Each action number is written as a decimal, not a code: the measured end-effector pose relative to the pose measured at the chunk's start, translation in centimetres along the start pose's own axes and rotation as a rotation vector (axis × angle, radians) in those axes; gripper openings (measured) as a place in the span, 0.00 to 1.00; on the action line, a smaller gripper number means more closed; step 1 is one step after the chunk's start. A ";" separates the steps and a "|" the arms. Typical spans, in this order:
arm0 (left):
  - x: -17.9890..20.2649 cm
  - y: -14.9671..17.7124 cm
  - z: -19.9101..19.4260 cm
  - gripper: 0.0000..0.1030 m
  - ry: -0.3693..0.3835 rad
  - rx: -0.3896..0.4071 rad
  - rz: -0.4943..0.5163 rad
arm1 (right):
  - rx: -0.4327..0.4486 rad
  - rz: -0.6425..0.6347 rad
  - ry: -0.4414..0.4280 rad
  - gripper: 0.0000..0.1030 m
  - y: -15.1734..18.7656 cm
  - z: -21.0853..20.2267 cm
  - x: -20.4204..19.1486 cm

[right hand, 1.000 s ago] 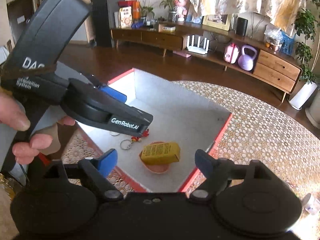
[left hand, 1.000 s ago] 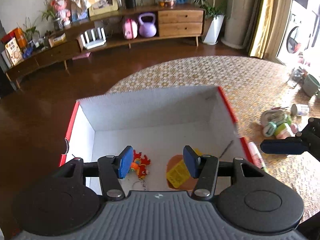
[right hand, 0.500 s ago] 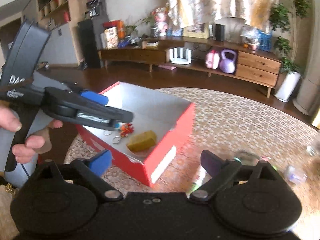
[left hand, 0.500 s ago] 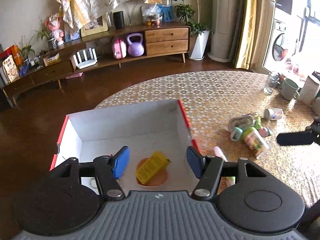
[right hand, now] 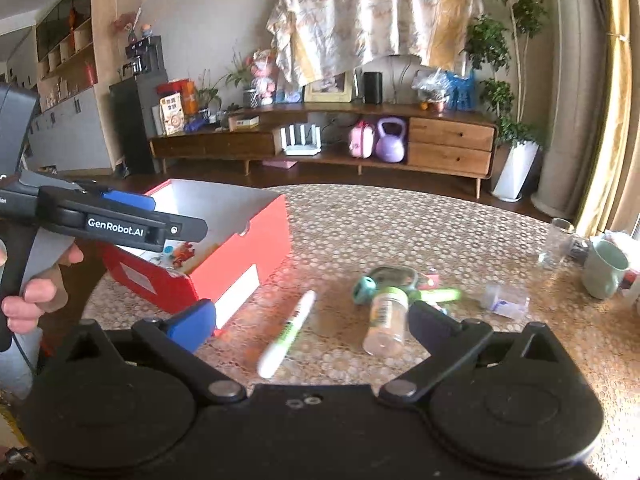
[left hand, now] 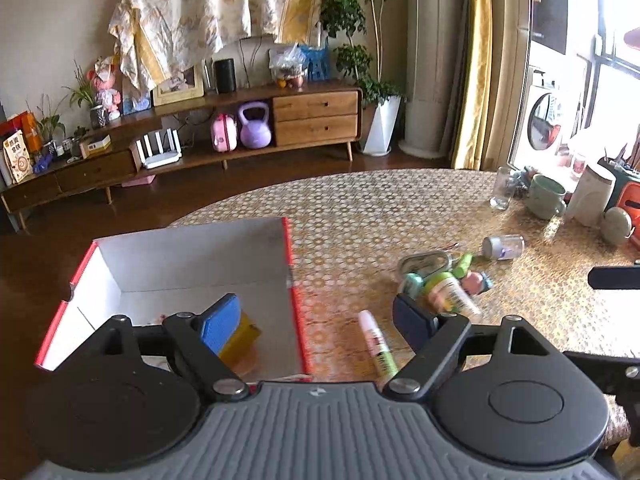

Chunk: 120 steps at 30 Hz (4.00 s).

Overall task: Organize rigid objects
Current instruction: 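Move both tools back toward the white-green glue stick and toothpick jar, then grasp the clear toothpick jar with the right tool while the left tool grasps the glue stick, then carry the toothpick jar and glue stick over the red box with both tools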

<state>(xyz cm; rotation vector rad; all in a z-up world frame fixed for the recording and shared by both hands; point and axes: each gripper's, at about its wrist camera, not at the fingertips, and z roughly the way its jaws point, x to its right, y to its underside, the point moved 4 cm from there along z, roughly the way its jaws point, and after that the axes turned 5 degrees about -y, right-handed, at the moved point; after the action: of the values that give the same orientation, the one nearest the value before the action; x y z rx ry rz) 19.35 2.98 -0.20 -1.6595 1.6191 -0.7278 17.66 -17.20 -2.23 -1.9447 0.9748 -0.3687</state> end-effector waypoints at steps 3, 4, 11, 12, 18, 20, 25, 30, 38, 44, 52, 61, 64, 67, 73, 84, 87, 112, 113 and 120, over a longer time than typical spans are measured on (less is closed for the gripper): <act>1.6 0.7 0.0 0.81 0.008 0.012 -0.016 | 0.007 -0.010 0.034 0.99 1.0 -0.3 1.0; 2.2 1.0 0.0 0.81 0.007 0.017 -0.017 | 0.006 -0.012 0.040 0.99 1.4 -0.4 1.3; 6.0 3.2 0.9 0.81 0.002 0.037 0.003 | 0.011 0.026 0.075 0.99 3.0 -0.8 4.4; 6.5 3.5 1.2 0.81 0.004 0.035 -0.001 | 0.010 0.034 0.081 0.99 3.1 -0.7 4.9; 9.1 5.5 3.3 0.81 -0.010 0.032 0.015 | -0.009 0.073 0.106 0.99 3.5 0.7 7.0; 9.6 6.0 4.1 0.81 -0.007 0.021 0.004 | -0.014 0.079 0.106 0.99 3.6 1.4 7.3; 9.8 7.3 6.6 0.81 -0.036 -0.012 -0.015 | -0.037 0.081 0.104 0.99 3.8 4.0 7.5; 9.4 8.4 9.1 0.81 -0.049 -0.048 -0.037 | -0.065 0.108 0.102 0.97 3.7 7.0 7.9; 8.9 9.2 12.3 0.81 -0.053 -0.088 -0.062 | -0.119 0.095 0.099 0.90 3.6 11.8 8.1; 8.7 9.2 13.2 0.75 -0.037 -0.087 -0.073 | -0.157 0.101 0.103 0.81 3.6 14.7 8.3; 8.5 9.2 14.5 0.53 -0.017 -0.106 -0.098 | -0.195 0.102 0.123 0.70 3.8 17.0 8.4; 8.3 9.1 14.5 0.33 -0.050 -0.104 -0.085 | -0.224 0.109 0.140 0.49 4.3 18.2 8.4; 8.1 9.1 14.4 0.20 -0.056 -0.106 -0.079 | -0.234 0.106 0.154 0.43 4.3 18.3 8.3; 8.1 9.1 14.4 0.17 -0.046 -0.111 -0.079 | -0.239 0.122 0.149 0.42 4.3 18.2 8.5; 7.7 9.1 14.2 0.17 -0.020 -0.129 -0.091 | -0.244 0.140 0.149 0.42 4.5 16.8 8.0; 7.6 8.8 11.4 0.17 -0.015 -0.115 -0.091 | -0.198 0.157 0.130 0.41 4.6 12.0 5.9; 7.4 8.3 9.9 0.17 -0.009 -0.104 -0.093 | -0.178 0.148 0.122 0.41 4.0 10.2 4.8; 0.0 2.2 0.5 0.17 -0.028 -0.005 -0.112 | -0.039 0.003 0.046 0.41 -3.6 4.6 -4.6; -0.5 2.1 0.4 0.17 -0.030 -0.006 -0.115 | -0.037 -0.003 0.042 0.41 -3.9 4.8 -5.0; -5.1 1.2 0.3 0.17 -0.073 -0.001 -0.133 | -0.035 -0.048 0.006 0.41 -5.7 7.0 -7.8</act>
<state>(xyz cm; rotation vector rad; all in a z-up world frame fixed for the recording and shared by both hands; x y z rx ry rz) 18.54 8.08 -0.97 -1.7868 1.4703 -0.7231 19.53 -5.57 -0.46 -2.0022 0.9453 -0.3878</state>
